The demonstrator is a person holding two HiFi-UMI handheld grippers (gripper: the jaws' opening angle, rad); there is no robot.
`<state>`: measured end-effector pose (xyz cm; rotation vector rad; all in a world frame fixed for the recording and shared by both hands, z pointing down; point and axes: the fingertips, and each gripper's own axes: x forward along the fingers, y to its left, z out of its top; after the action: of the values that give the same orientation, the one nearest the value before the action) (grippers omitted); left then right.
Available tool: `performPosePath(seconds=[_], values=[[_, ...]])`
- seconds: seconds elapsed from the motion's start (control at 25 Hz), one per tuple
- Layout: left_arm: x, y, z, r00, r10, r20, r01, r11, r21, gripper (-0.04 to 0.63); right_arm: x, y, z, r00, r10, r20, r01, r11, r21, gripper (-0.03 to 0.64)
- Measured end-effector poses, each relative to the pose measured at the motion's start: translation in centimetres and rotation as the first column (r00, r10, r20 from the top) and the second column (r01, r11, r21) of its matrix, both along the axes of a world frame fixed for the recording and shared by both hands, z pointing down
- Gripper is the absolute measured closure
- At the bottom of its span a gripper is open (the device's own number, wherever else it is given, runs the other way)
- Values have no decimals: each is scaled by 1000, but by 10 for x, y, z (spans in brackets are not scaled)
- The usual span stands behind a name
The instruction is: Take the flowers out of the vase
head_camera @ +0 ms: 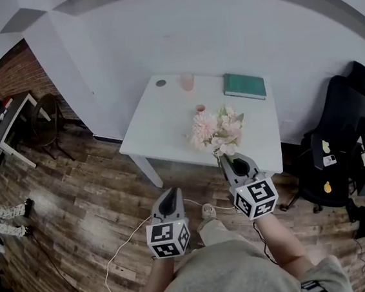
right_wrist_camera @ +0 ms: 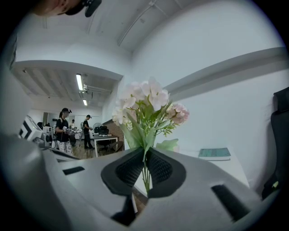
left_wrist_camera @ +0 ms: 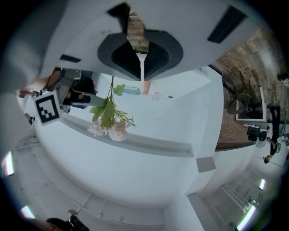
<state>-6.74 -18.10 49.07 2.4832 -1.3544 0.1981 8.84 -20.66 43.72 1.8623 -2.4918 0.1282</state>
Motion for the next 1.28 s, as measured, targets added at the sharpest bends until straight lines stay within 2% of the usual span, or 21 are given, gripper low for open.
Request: performPosePath(seconds=[0.64, 1.28], values=[[-11, 29, 1, 1000, 4, 4, -4, 1000, 2, 571, -15, 52, 26, 1000, -18, 8, 19, 998, -60, 598], [-5, 30, 1, 1000, 5, 6, -5, 1000, 7, 571, -16, 54, 27, 999, -43, 28, 45, 997, -63, 600]])
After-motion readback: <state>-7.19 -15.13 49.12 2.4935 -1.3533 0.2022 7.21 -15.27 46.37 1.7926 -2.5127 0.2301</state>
